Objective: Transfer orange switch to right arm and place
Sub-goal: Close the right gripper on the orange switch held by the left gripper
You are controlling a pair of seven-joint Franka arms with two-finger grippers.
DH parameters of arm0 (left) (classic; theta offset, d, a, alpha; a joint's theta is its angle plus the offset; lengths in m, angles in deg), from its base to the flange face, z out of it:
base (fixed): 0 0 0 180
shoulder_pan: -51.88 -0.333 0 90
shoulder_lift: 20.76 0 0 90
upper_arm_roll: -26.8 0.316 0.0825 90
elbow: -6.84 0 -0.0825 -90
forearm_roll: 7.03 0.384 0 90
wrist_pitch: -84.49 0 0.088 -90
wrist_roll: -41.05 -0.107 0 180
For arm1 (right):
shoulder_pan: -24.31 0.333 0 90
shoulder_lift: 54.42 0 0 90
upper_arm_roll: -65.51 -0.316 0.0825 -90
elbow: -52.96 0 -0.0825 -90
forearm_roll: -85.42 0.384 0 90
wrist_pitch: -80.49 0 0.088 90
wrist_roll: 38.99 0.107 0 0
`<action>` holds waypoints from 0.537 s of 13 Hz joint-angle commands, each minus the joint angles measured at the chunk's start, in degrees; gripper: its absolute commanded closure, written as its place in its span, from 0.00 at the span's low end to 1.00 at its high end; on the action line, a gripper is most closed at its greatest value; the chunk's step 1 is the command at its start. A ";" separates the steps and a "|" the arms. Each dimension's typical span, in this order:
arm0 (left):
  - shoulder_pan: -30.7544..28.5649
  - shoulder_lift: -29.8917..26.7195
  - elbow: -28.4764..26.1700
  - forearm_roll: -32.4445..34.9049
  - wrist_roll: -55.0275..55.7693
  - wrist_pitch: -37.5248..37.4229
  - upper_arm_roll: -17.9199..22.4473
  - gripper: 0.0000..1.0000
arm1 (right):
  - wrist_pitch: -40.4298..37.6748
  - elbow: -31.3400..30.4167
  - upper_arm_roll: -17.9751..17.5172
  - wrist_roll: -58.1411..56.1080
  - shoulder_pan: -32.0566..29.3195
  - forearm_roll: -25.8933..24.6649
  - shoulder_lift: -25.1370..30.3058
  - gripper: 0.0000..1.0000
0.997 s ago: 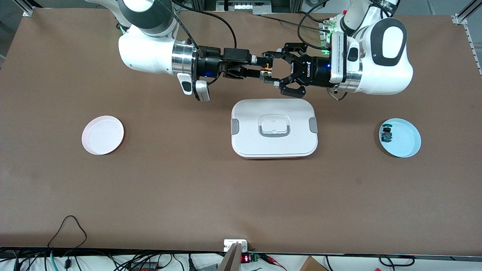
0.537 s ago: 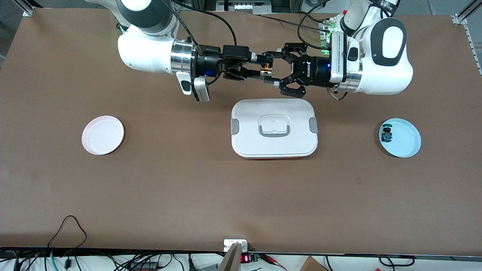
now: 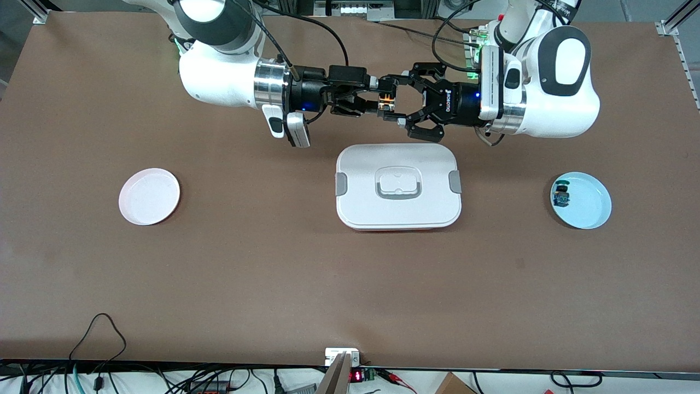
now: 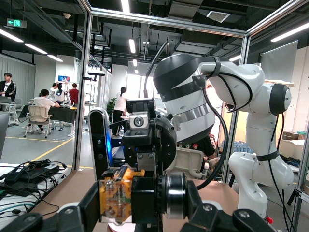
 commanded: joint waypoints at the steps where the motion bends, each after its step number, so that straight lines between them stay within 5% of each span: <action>1: -0.64 -1.63 -1.29 -0.54 -1.28 -0.51 -0.24 1.00 | 0.66 0.62 -0.10 -2.39 -0.17 1.58 -0.04 0.80; 3: -0.72 -1.63 -1.21 -0.54 -1.28 -0.51 -0.24 1.00 | 0.31 0.80 -0.10 -2.30 -0.35 1.67 0.05 0.93; 7: -0.64 -1.63 -1.29 -0.54 -1.28 -0.51 -0.24 1.00 | 0.31 0.80 -0.10 -2.65 -0.35 1.49 0.05 0.94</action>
